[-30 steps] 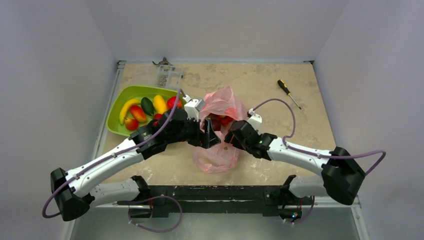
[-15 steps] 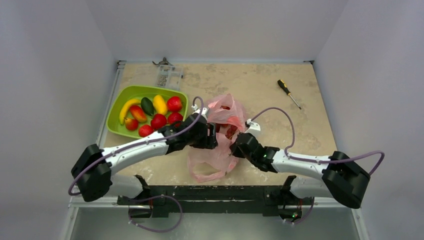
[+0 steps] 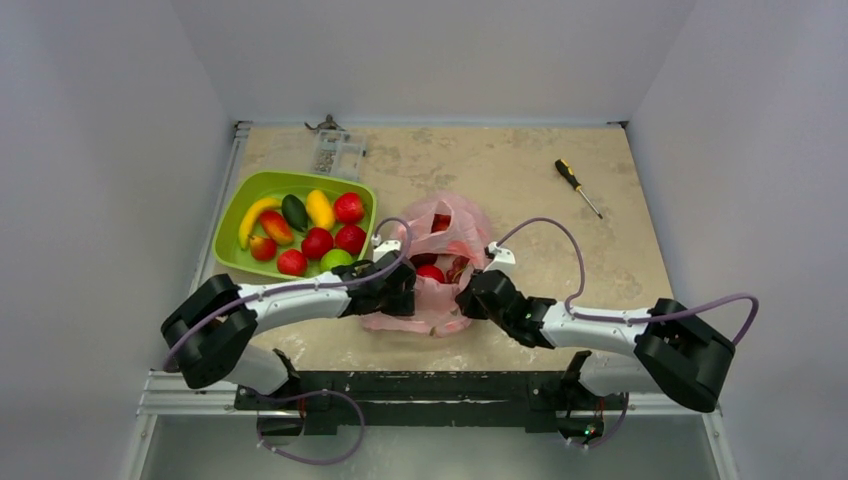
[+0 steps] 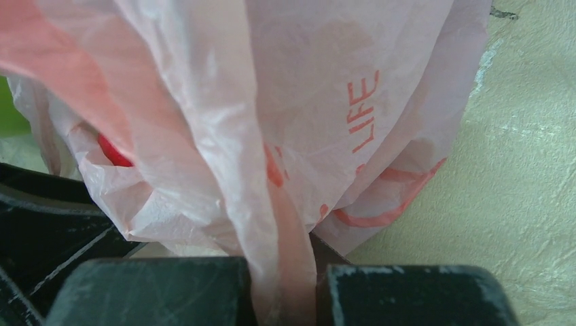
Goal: Take the fake fruits out of the plastic bag
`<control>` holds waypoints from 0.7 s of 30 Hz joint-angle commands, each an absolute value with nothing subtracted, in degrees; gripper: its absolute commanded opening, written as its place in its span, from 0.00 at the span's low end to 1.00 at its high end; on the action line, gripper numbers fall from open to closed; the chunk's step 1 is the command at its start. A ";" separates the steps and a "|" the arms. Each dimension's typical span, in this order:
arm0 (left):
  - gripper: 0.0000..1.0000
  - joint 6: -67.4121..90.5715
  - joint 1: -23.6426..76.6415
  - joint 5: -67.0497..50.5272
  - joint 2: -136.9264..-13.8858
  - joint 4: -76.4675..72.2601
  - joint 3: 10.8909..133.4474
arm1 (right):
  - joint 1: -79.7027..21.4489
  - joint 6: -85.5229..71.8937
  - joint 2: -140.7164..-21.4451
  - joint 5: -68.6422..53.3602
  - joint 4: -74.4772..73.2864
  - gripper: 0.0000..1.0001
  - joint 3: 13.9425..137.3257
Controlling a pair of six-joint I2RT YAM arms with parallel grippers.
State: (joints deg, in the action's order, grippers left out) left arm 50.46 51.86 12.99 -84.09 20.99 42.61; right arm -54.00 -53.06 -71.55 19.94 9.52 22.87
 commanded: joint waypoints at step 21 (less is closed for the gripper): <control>0.54 34.58 53.15 -3.08 -81.13 12.22 59.99 | -54.23 -53.73 -60.77 22.33 6.43 0.00 19.24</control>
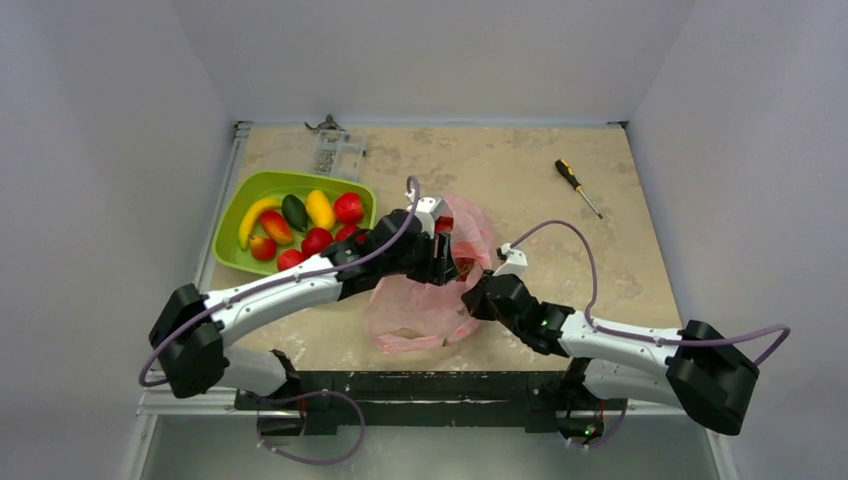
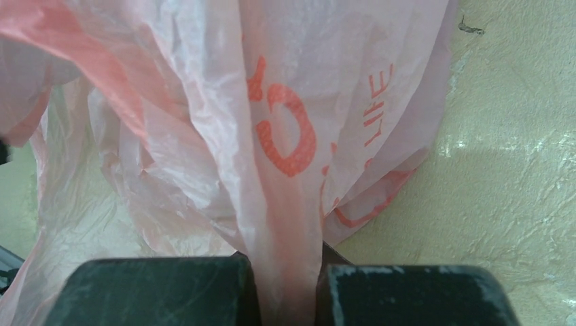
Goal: Take the fake fruits out of the plastic bag
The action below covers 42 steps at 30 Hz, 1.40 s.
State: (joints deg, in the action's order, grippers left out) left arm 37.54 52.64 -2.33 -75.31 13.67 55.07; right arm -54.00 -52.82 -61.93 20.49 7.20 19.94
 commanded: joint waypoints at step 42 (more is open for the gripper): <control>0.14 25.34 56.60 4.55 -103.19 24.00 79.98 | -54.23 -55.98 -54.85 22.81 3.75 0.00 15.50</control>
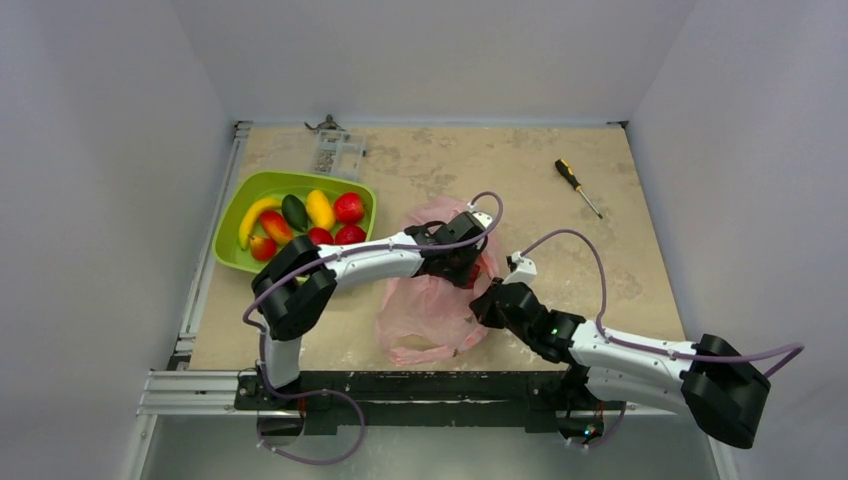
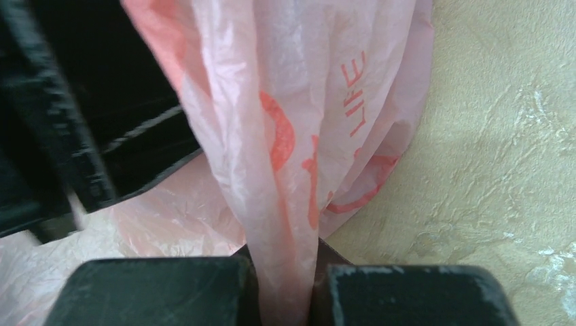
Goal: Take the fake fruits out of the plastic bag
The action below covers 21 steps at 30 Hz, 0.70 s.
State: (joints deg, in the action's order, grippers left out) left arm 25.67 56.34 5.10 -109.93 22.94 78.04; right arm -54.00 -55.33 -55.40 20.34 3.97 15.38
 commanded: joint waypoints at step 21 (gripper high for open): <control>0.00 29.49 56.56 -6.36 -77.34 26.89 79.59 | -54.23 -55.61 -49.31 26.23 0.09 0.00 16.84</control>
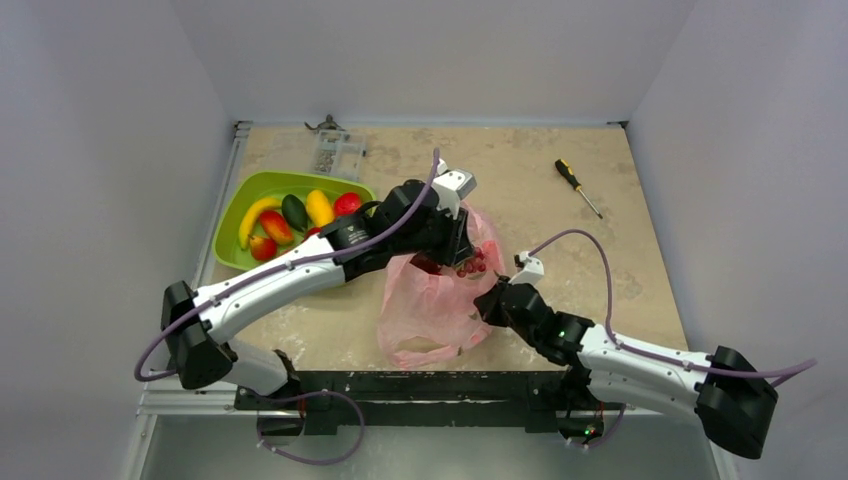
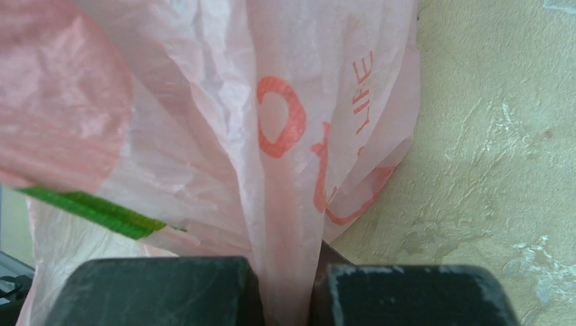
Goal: Take the fake fruits out of the plastic bag
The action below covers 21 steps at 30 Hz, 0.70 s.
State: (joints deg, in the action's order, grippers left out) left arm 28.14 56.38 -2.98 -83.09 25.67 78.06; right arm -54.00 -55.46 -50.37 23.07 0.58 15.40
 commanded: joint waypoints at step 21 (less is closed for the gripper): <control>0.00 17.56 54.84 -4.04 -49.80 51.43 71.43 | -54.23 -54.93 -50.13 26.89 -1.09 0.00 17.82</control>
State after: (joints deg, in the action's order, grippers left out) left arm 20.69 55.11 -0.91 -50.54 49.15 71.64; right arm -54.22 -55.20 -49.87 24.62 -0.82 15.88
